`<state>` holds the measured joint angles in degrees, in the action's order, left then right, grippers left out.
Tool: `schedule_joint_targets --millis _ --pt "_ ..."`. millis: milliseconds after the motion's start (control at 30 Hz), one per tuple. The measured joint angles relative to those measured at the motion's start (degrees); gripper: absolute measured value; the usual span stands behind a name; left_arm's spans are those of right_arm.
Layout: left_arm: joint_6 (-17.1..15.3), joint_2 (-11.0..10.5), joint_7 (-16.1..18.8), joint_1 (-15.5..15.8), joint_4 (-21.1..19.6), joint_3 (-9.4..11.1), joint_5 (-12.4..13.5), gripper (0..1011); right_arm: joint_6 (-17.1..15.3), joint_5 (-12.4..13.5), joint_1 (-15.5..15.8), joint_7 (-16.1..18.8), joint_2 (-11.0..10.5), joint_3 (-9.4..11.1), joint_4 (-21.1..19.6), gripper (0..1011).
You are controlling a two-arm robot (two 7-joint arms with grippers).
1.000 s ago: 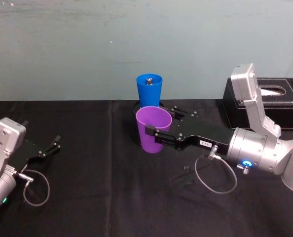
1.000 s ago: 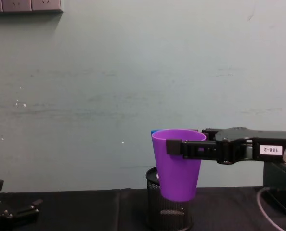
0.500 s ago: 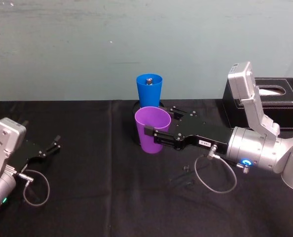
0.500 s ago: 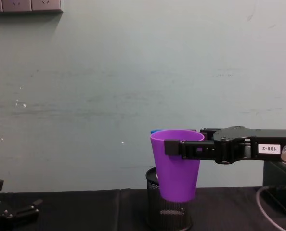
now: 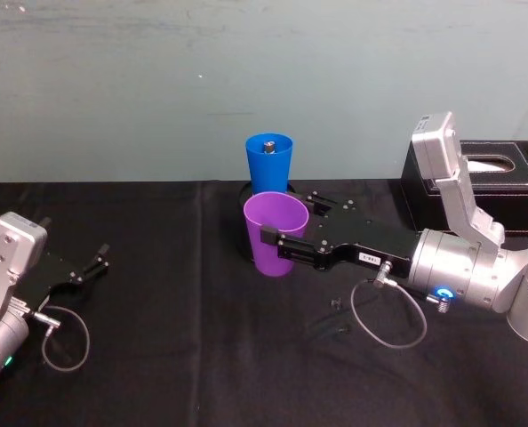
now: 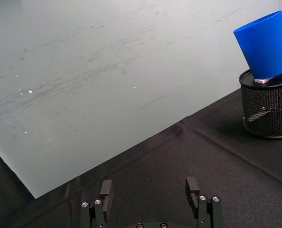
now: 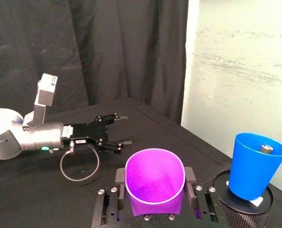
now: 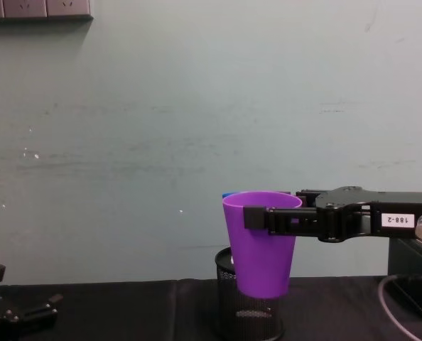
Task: Pick up one cup with a gripper and tap it against the other cup.
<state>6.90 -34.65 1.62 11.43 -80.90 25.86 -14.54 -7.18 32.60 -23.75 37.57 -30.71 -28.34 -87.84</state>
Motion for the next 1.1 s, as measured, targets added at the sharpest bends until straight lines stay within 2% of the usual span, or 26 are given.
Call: schedule_joint_targets --millis 1100 --pt "0.0 0.0 0.0 0.0 0.0 0.0 0.0 1000 0.1 0.0 0.1 0.1 0.0 0.1 0.0 726"
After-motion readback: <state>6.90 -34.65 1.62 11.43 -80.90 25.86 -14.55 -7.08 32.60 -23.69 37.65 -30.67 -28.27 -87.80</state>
